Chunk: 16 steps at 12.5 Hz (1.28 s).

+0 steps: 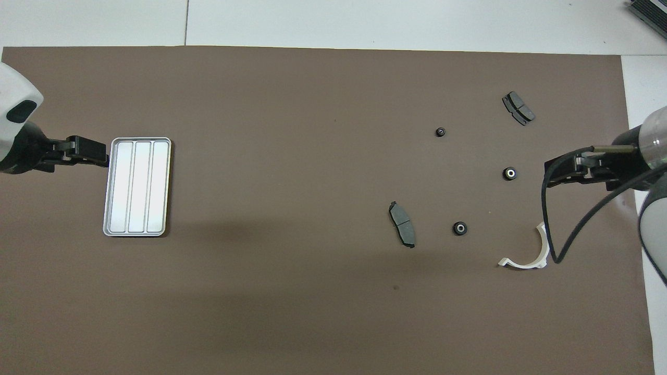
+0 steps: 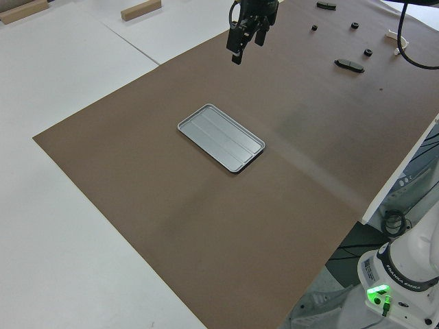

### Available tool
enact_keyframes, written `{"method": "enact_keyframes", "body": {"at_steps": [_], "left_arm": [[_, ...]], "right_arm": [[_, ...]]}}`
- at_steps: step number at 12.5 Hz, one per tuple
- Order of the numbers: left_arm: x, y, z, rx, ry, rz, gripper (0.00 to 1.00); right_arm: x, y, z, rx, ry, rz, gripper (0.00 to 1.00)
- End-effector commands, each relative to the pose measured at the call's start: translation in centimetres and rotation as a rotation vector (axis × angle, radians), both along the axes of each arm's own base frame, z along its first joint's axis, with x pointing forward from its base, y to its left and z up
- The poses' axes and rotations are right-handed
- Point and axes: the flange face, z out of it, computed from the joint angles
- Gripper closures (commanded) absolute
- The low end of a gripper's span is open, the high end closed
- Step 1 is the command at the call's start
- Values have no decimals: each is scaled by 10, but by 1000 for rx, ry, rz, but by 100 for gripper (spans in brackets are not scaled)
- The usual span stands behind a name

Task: Pick bearing gear from pile to tray
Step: 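Reach the right gripper toward a small black bearing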

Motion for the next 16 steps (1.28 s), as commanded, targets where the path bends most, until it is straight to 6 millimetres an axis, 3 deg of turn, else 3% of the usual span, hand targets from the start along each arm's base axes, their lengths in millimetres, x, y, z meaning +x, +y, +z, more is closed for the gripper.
{"method": "enact_keyframes", "body": {"at_steps": [1,5,7,9,15,16], "left_arm": [[-4,3,6,-3,-19,7,0],[-3,3,6,-3,-25,6,0],[-2,3,5,-3,-25,6,0],[-2,3,5,-3,-25,6,0],[-3,3,6,-3,-26,6,0],[-3,3,6,-3,-26,6,0]], "right_arm": [[-3,-1,0,24,-11,4,0],[-2,-2,-1,31,-18,10,0],[3,-1,-14,35,-77,8,0],[3,-3,-46,35,-85,6,0],[68,-5,-145,44,-127,6,0],[75,-14,-160,44,-130,9,0]]}}
